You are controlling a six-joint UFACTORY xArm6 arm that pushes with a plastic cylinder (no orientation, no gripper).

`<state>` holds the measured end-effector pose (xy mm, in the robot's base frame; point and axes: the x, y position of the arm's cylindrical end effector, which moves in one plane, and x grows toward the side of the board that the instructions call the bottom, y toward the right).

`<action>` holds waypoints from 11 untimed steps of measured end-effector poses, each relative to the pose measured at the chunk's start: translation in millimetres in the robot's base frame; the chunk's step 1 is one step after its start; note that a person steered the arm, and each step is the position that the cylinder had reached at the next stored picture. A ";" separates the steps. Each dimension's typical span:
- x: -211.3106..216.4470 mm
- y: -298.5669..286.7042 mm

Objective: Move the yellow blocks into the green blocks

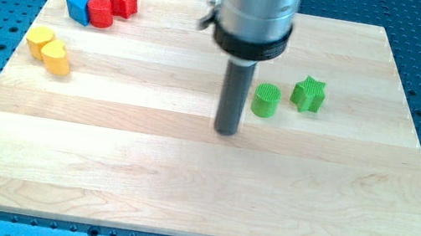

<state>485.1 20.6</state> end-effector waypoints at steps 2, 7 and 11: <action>-55.0 58.6; -87.9 -325.5; -83.2 5.4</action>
<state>401.9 26.1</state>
